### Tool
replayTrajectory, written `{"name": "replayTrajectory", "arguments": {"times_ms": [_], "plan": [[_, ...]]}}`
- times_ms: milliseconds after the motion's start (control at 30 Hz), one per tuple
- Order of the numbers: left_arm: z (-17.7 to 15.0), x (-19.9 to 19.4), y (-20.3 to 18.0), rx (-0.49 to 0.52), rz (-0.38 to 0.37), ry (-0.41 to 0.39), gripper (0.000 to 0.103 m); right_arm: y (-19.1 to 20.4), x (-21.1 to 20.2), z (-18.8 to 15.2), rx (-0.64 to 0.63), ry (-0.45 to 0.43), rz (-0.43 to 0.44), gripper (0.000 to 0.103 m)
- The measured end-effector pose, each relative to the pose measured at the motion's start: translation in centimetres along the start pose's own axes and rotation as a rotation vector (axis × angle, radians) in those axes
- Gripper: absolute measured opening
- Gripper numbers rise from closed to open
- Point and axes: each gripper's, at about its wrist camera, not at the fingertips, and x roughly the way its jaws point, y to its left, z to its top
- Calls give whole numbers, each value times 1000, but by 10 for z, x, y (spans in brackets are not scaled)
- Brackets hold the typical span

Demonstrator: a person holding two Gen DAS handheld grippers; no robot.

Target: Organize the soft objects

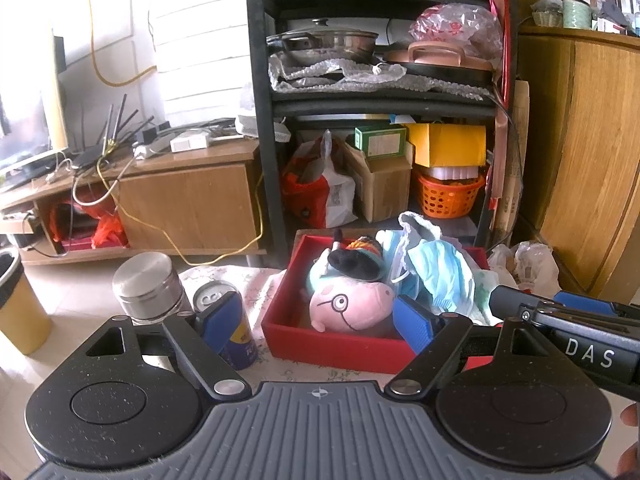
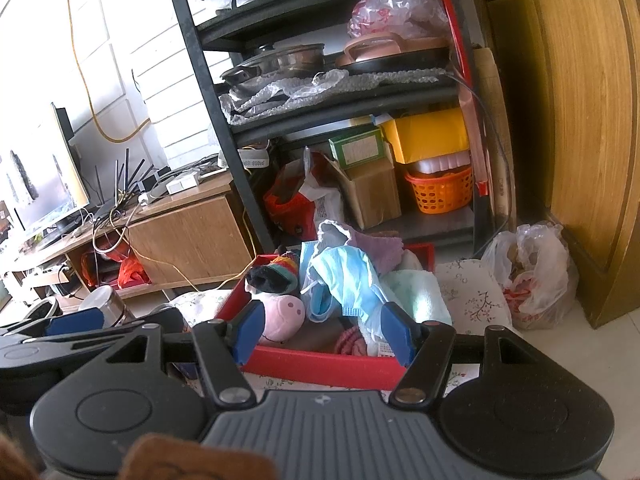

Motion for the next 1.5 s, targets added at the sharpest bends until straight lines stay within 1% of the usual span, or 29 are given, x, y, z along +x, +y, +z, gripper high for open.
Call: {"name": "replayTrajectory", "arguments": {"times_ms": [433, 567, 800, 967, 1033, 1133, 1200, 1367, 1500], "plan": [[0, -1, 2, -7, -17, -1, 81, 1, -2, 3, 2, -6, 0, 36], [1, 1, 4, -21, -32, 14, 81, 2, -2, 3, 2, -7, -1, 36], [0, -1, 4, -15, -29, -7, 82, 4, -2, 6, 9, -15, 4, 36], [1, -1, 10, -70, -67, 4, 83, 3, -4, 5, 26, -30, 17, 36], [2, -3, 13, -87, -80, -13, 84, 0, -6, 4, 50, -36, 38, 36], [4, -9, 9, -39, -56, -64, 84, 1, -7, 6, 62, -47, 51, 36], [5, -10, 8, -34, -52, -68, 84, 2, -10, 5, 49, -67, 44, 36], [5, -6, 14, -71, -96, -38, 85, 3, -12, 5, 45, -79, 51, 36], [4, -10, 12, -46, -70, -83, 88, 2, -13, 4, 50, -86, 57, 36]]}}
